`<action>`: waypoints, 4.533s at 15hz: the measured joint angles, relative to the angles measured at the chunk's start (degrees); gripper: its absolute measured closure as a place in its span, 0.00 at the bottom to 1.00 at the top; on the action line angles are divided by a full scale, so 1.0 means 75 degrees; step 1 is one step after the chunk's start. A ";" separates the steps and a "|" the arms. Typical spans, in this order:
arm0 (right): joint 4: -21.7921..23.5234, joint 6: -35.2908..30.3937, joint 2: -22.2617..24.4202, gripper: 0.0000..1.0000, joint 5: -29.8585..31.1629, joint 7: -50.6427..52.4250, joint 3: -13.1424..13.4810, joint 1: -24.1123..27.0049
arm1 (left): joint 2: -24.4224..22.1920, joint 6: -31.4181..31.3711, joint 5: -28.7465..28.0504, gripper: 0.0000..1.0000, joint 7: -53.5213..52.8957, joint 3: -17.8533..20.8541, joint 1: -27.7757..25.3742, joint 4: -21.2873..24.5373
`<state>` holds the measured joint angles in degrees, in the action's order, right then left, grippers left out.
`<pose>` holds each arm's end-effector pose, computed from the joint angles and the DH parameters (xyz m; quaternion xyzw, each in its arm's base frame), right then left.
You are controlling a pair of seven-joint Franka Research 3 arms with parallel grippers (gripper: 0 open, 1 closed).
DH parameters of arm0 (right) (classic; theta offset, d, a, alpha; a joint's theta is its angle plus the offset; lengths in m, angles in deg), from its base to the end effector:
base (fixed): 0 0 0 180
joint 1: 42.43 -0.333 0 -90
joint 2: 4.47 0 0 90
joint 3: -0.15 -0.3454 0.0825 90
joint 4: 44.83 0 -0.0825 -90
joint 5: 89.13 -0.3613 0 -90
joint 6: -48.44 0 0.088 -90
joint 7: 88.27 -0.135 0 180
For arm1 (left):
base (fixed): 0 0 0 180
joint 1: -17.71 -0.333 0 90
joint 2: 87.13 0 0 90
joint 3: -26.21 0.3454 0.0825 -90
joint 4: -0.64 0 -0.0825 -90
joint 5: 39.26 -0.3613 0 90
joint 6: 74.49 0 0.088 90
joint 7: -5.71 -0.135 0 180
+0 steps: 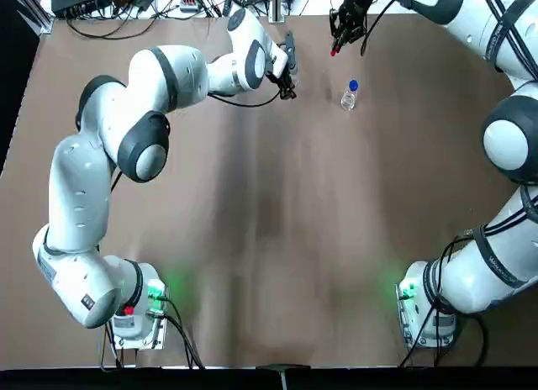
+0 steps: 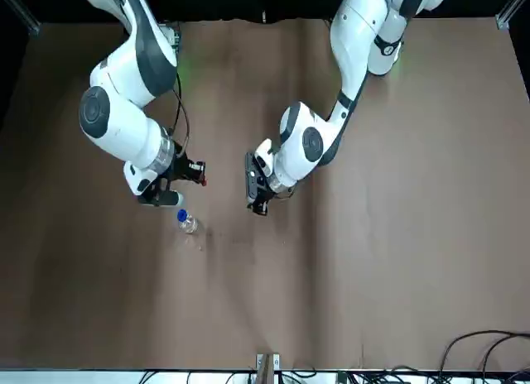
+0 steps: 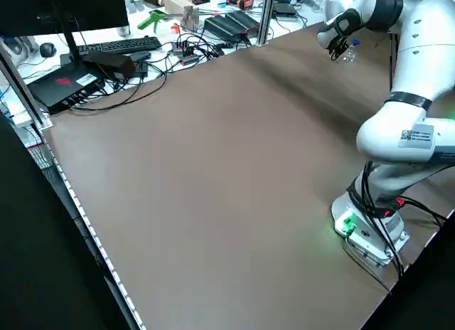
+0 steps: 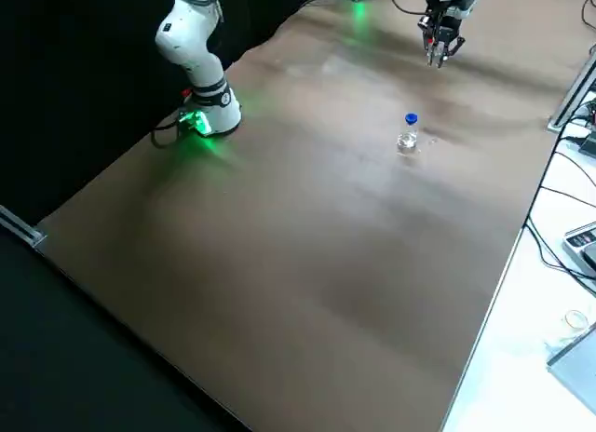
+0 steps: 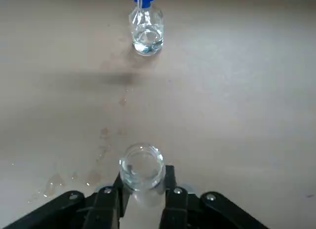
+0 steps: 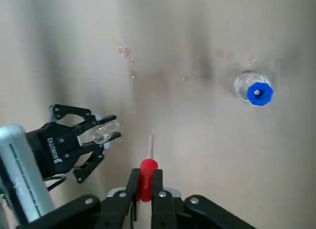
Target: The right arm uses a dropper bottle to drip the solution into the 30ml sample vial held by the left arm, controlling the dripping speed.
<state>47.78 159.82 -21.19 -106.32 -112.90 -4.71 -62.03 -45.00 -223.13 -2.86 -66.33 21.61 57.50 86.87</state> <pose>0.5741 0.2853 0.4718 -0.9866 0.0554 0.0470 0.1458 0.5512 -0.5177 0.2785 0.6987 -0.6571 0.2144 0.1847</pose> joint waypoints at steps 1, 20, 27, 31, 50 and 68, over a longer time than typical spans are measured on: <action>0.0000 0.0048 0.0000 0.87 -0.0038 -0.0004 0.0000 -0.0039 | 0.0018 -0.0002 0.0000 0.69 0.0000 0.0000 0.0013 -0.0019; 0.0001 0.0636 -0.0018 0.86 -0.0600 -0.0047 -0.0002 -0.0507 | 0.0121 -0.0241 0.0000 0.69 0.0274 0.0027 0.0188 -0.0148; 0.0011 0.0686 -0.0161 0.86 -0.0601 -0.0054 -0.0002 -0.0645 | 0.0127 -0.0240 0.0000 0.69 0.0302 0.0027 0.0188 -0.0148; 0.0011 0.0689 -0.0233 0.86 -0.0601 -0.0054 -0.0001 -0.0645 | 0.0127 -0.0240 0.0000 0.69 0.0302 0.0027 0.0188 -0.0150; 0.0021 0.0754 -0.0342 0.94 -0.0601 -0.0054 -0.0001 -0.0717 | 0.0127 -0.0240 0.0000 0.69 0.0302 0.0027 0.0194 -0.0152; 0.0019 0.0760 -0.0342 0.94 -0.0601 -0.0054 0.0063 -0.0705 | 0.0127 -0.0241 0.0000 0.69 0.0304 0.0027 0.0194 -0.0170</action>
<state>47.92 165.52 -23.75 -110.82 -113.30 -4.24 -67.32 -44.05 -224.94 -2.86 -64.05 21.81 58.95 85.59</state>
